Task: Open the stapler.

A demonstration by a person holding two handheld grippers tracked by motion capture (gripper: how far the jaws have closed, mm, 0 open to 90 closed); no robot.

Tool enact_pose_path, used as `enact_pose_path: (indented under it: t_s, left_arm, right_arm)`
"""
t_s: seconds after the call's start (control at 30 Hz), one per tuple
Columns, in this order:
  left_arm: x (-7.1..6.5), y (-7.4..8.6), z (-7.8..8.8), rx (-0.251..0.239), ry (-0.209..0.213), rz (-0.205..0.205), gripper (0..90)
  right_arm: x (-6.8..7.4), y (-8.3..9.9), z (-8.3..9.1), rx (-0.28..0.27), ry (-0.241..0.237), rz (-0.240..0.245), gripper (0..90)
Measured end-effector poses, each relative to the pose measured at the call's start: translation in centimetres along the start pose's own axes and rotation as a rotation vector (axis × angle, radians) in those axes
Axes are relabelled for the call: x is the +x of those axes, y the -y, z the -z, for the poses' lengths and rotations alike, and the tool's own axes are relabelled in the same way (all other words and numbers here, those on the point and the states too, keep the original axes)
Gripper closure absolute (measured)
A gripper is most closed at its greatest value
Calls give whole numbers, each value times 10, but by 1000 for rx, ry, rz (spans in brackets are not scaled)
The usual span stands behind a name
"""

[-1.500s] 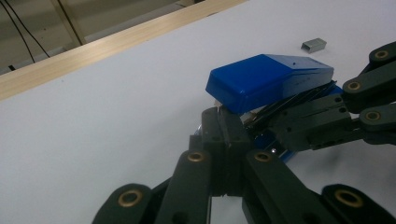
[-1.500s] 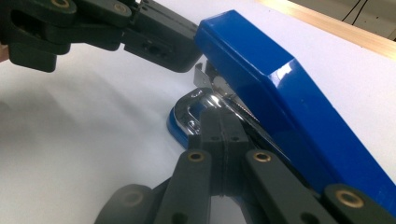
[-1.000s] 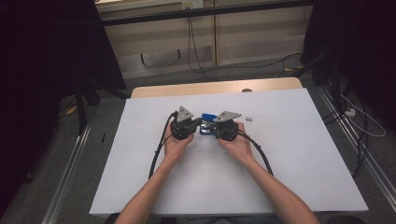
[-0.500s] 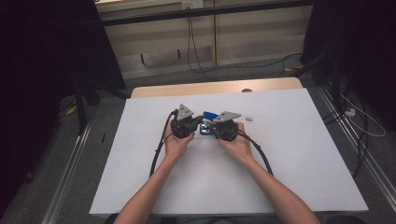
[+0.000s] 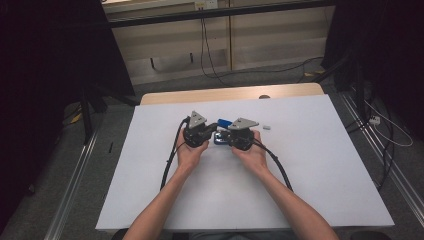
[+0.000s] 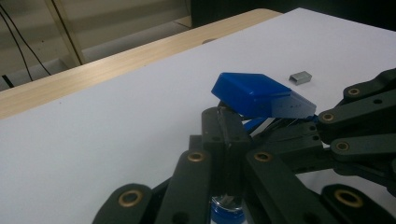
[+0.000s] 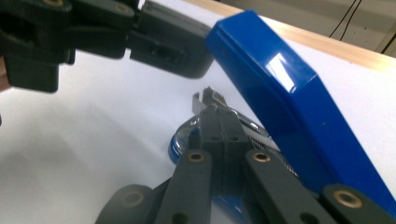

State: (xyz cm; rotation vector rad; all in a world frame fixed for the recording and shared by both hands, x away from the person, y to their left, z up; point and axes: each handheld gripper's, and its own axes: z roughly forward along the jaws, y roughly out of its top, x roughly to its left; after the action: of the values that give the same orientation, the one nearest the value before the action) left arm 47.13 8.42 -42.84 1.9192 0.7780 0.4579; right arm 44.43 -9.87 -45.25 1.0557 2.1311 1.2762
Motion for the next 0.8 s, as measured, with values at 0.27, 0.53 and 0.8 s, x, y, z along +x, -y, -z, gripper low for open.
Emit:
enact_pose_path:
  t_s: [0.27,0.53,0.8]
  left_arm:
    - [1,0,0,3,2,1,900]
    - [2,-1,-1,3,8,15,900]
    - [5,2,-2,25,20,27,900]
  right_arm:
    - [2,-2,-2,-13,19,-1,900]
    - [2,-7,-4,-6,36,-3,900]
    - [6,-7,-5,-9,65,32,900]
